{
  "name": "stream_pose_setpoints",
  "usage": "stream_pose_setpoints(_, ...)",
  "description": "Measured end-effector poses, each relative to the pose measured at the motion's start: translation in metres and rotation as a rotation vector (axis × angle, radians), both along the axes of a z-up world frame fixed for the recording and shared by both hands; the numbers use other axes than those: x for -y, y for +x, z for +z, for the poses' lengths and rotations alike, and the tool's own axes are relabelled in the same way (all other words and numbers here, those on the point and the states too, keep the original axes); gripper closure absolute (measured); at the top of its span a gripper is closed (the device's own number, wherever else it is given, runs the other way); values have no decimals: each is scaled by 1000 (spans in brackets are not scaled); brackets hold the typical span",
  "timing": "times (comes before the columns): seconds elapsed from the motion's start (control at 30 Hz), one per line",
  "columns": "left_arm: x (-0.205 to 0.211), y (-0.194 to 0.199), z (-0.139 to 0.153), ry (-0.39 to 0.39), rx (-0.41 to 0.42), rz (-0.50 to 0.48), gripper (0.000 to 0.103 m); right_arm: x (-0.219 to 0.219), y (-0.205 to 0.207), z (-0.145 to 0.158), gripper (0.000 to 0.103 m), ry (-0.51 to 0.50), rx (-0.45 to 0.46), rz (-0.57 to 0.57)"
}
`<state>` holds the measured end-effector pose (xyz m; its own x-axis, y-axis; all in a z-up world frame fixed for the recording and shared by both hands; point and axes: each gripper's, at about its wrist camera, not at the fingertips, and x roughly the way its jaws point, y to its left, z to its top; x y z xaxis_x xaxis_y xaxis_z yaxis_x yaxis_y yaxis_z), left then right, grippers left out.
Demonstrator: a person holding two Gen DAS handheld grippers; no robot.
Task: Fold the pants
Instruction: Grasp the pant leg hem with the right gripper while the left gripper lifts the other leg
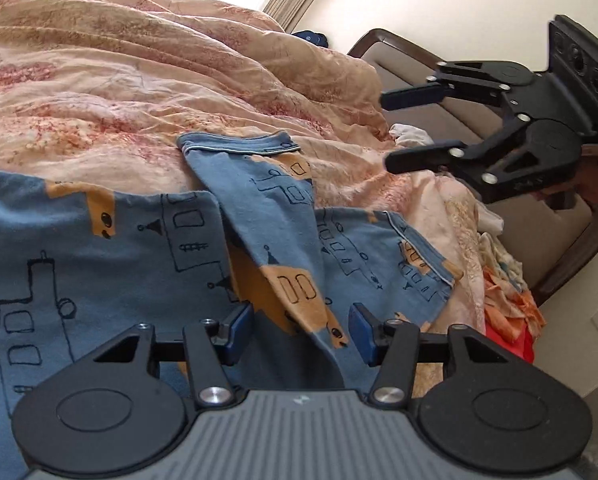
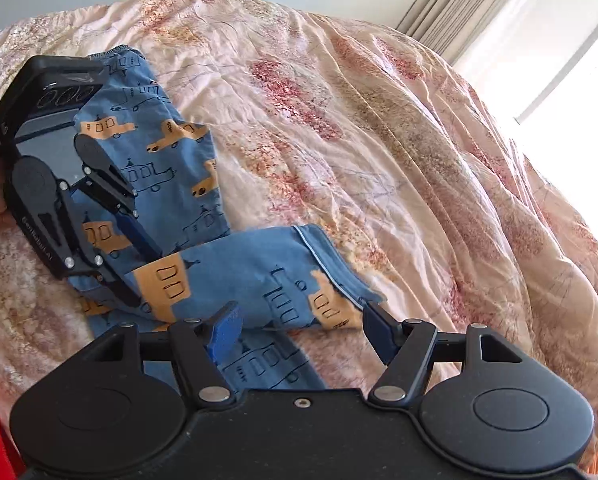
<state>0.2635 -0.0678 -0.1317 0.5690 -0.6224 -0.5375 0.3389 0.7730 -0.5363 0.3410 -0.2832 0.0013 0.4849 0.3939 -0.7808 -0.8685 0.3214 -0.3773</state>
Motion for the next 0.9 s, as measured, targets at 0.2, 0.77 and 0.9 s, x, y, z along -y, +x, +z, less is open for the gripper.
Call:
stream_pose_setpoints(0.2, 12, 6, -5, -8, 15, -10, 57, -61, 85, -20, 43, -30, -136, 87)
stream_pose_setpoints(0.77, 15, 3, -15, 7, 37, -27, 57, -168, 168, -101, 71, -466, -493, 227)
stream_pose_setpoints(0.9, 16, 2, -16, 10, 40, -22, 57, -166, 169, -105, 100, -487, -539, 252)
